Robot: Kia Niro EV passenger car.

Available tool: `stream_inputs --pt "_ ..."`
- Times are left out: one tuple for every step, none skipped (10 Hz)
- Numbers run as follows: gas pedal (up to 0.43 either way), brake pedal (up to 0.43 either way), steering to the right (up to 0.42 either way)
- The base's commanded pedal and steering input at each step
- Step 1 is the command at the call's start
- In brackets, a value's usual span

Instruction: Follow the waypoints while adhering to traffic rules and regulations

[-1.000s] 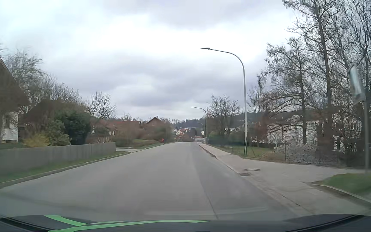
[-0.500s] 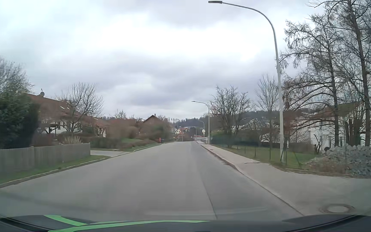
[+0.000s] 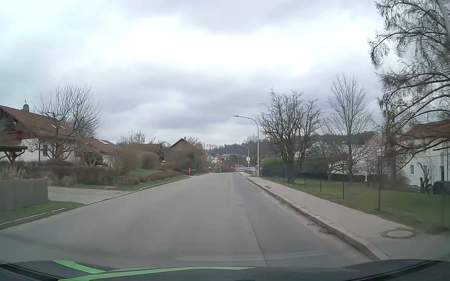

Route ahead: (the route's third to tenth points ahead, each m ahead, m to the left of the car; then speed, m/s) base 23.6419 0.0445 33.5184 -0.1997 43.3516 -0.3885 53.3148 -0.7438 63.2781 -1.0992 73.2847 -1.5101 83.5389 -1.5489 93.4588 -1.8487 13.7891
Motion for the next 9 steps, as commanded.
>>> stream_inputs --pt "0.059 0.0 0.002" --pt "0.059 0.0 0.003" --pt "0.059 0.0 0.003" --pt "0.059 0.0 0.003" --pt "0.059 0.0 0.003" --pt "0.059 0.0 0.003" --pt "0.059 0.0 0.003" --pt "0.059 0.0 0.003" --pt "0.059 0.0 0.003"
